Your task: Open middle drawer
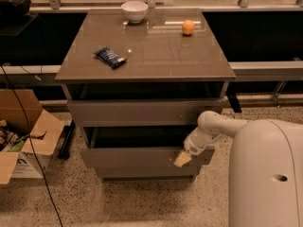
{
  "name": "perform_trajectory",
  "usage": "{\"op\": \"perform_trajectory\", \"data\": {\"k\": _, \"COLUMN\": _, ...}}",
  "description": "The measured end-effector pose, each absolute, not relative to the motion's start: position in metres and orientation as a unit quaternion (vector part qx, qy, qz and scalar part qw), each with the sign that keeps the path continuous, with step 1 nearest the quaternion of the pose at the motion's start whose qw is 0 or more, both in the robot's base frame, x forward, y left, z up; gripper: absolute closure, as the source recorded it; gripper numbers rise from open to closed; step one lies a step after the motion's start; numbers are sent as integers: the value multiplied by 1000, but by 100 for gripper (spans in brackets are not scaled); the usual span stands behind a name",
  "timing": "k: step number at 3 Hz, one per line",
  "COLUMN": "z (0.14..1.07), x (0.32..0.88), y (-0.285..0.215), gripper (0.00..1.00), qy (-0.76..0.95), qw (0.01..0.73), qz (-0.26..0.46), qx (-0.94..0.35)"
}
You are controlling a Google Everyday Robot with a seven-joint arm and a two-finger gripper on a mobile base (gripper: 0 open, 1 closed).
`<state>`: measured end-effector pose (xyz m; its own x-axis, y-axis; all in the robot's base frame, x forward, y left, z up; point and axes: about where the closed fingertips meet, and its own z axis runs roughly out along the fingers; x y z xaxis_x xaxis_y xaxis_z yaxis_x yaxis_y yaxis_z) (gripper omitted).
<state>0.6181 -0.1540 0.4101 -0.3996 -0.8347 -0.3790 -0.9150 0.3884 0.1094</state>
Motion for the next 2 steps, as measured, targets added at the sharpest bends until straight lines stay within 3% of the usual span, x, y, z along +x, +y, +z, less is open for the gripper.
{"op": "perform_trajectory", "data": {"k": 1, "z": 414, "x": 616, "y": -154, "gripper": 70, "qy": 823, "qw": 131, "qz": 152, "qx": -531}}
{"op": "perform_trajectory", "data": {"k": 2, "z": 411, "x": 599, "y": -158, "gripper": 59, "qy": 829, "qw": 124, "qz": 153, "qx": -523}}
